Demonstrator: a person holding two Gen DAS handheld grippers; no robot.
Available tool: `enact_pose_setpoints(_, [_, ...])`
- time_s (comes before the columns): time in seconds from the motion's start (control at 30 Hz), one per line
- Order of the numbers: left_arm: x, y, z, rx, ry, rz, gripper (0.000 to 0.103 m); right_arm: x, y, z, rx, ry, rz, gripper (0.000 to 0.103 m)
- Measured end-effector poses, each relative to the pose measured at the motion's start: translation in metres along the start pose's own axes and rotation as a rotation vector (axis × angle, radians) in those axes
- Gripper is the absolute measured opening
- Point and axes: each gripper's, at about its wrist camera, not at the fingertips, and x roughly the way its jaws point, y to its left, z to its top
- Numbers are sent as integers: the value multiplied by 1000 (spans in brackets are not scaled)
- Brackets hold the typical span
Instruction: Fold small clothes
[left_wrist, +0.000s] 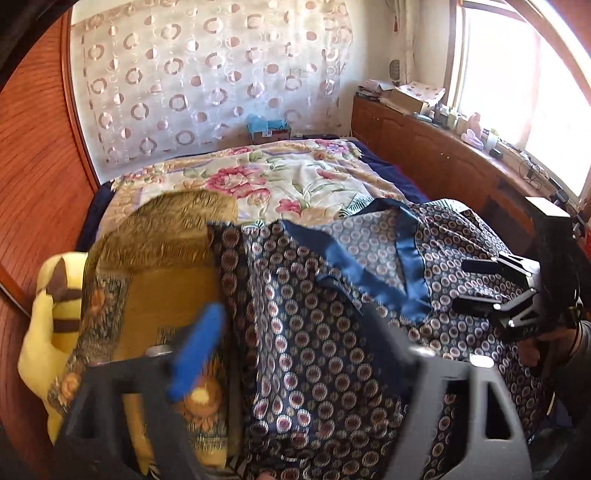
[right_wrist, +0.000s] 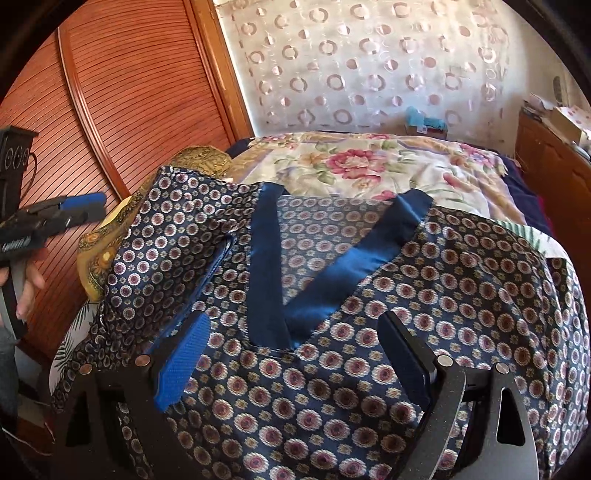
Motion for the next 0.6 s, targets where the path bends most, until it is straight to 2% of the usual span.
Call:
enact_pose_setpoints(0.13, [3,5,-19,-5,26,36,82,11,4,3,-28,5,6,92])
enact_pose_setpoints(0.3, [6,2,-34,-31,32,32,83,12,5,3,-43,4,-4,92])
enact_pose_setpoints(0.43, [13,-8,-39,-49,28,7,83,-1,-4,-2,-36,-4,-34,92])
enact_pose_setpoints(0.6, [30,-37,-36,-6,31,-27,83,-24,-20,-16,-3,-22,-99,92])
